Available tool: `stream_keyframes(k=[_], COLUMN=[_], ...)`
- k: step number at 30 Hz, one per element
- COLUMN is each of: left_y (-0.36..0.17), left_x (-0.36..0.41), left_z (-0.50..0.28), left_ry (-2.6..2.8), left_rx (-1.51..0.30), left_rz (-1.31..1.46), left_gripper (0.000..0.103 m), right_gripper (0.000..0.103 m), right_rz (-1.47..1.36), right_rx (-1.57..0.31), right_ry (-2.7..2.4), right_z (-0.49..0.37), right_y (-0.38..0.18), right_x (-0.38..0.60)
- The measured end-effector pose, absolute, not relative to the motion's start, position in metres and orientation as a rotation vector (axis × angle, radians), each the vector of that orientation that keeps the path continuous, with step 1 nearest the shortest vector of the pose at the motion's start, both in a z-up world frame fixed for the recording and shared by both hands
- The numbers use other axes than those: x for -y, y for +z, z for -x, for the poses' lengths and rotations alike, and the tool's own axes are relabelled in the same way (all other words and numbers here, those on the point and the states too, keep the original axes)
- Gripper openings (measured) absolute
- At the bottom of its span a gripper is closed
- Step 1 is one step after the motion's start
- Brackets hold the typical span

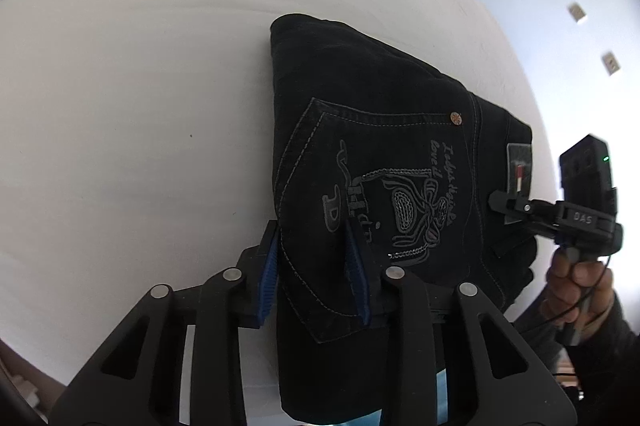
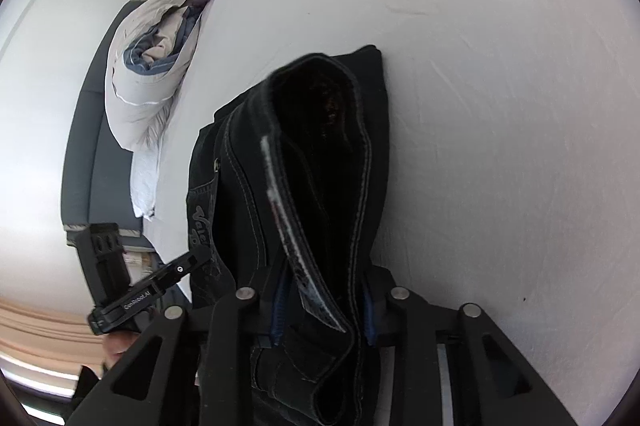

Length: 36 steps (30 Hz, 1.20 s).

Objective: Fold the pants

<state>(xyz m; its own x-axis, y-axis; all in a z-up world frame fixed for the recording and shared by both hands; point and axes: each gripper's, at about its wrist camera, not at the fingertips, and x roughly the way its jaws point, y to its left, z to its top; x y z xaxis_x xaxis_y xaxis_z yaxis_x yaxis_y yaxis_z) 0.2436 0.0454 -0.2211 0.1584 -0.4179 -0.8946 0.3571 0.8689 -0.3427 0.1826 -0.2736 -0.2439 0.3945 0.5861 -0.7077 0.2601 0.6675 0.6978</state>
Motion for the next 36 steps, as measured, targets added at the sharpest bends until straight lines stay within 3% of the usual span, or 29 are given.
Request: stream_keyframes(k=[8,16,25,31,36], left_y=[-0.200,-0.156,-0.107,-0.132,-0.182], left_x=[-0.030,-0.013,0.042,0.078,0.114], left_z=[-0.229,-0.223,-0.266,-0.303,-0.331], left_ry=[-0.509,-0.553,-0.609,-0.624,-0.625], left_rx=[-1.246,-1.173,-1.067,-1.112,-1.190], left_rz=[0.003,0.024,0.031,0.066,0.051], left_gripper=[0.017,0.016,0.016,0.016,0.016], right_gripper=[0.019,0.019,0.019,0.019,0.019], right_rz=[-0.671,-0.527,-0.506,-0.541,-0.621], right_rx=[-1.113,-1.005,-0.914,-0.938,-1.017], right_ry=[0.247,0.264,0.239,0.201,0.161], right_z=[-0.180,-0.179,-0.217,-0.252,-0.268], right_y=[-0.211,-0.160,-0.113,-0.134,-0.186], right_x=[0.262,0.265,0.336,0.385,0.419])
